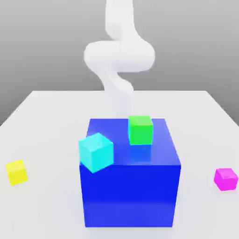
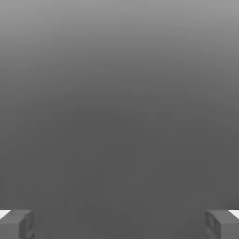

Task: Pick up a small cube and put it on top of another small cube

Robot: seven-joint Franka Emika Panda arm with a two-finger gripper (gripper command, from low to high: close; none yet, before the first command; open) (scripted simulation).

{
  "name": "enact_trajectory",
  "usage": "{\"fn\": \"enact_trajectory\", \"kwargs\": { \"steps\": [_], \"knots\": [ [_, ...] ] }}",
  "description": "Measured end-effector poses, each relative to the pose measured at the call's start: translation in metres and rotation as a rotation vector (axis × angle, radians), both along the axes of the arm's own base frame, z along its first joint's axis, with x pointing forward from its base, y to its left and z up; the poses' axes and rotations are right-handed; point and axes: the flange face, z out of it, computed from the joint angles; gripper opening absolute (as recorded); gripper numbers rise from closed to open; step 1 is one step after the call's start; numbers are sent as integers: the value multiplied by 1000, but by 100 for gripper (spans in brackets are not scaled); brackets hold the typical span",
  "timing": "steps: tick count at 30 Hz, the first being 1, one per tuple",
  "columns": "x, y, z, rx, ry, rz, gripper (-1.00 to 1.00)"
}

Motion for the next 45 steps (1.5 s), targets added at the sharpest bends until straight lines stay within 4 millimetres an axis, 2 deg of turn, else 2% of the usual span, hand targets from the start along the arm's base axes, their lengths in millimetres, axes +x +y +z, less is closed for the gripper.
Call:
{"fn": "enact_trajectory", "kwargs": {
  "steps": [2,5,8,11,16,18,21,25,30,31,37,38,43,45],
  "knots": [
    [23,27,-36,37,67,29,0],
    [46,71,-91,74,166,64,0],
    [57,117,-147,93,265,91,0],
    [56,163,-206,95,363,111,0],
    [30,232,-305,60,514,127,0],
    [7,262,-344,27,569,146,0],
    [-27,289,-401,-26,640,143,0],
    [-70,304,-471,-101,708,120,0],
    [-77,307,-534,-114,719,117,0],
    [-78,306,-540,-114,719,117,-100],
    [-78,306,-544,-113,718,117,-100],
    [-78,306,-539,-113,717,117,-100],
    [-78,306,-487,-114,717,117,-100],
    [-66,295,-463,-117,722,139,-100]
  ]
}}
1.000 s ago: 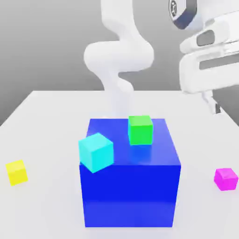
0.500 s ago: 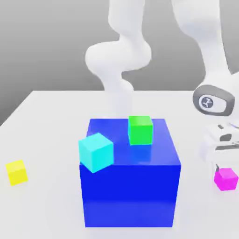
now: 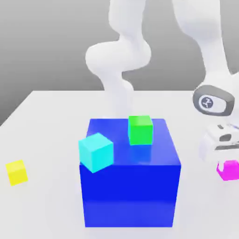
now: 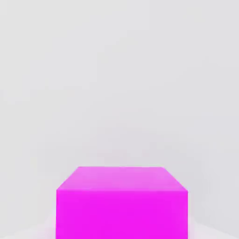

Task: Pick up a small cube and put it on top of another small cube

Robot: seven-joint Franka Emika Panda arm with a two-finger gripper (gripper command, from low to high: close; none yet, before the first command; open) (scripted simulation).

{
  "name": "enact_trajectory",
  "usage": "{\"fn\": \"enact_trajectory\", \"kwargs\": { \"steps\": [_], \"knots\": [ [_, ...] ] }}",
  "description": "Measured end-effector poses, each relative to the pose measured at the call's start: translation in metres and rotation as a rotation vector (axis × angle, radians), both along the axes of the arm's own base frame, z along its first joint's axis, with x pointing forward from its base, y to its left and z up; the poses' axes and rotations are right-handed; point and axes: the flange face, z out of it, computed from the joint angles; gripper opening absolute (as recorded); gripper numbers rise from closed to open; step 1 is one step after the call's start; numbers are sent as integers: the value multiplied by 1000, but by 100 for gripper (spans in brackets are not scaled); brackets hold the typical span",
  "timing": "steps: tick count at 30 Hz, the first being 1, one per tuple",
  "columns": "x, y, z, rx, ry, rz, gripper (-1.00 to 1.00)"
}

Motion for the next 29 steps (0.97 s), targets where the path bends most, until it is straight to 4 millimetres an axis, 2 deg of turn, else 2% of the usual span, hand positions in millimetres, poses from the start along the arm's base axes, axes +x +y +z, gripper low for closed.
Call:
{"fn": "enact_trajectory", "kwargs": {
  "steps": [5,10,15,20,21,22,25,26,29],
  "knots": [
    [42,-55,62,18,14,63,-100],
    [62,-113,123,33,14,161,-100],
    [65,-182,181,31,5,242,-100],
    [48,-250,233,10,-4,314,-100],
    [44,-260,237,5,-5,324,-100],
    [42,-266,232,3,-5,329,-100],
    [41,-270,196,1,-5,333,-100],
    [40,-270,187,1,-5,334,100],
    [40,-270,187,1,-5,334,100]
  ]
}}
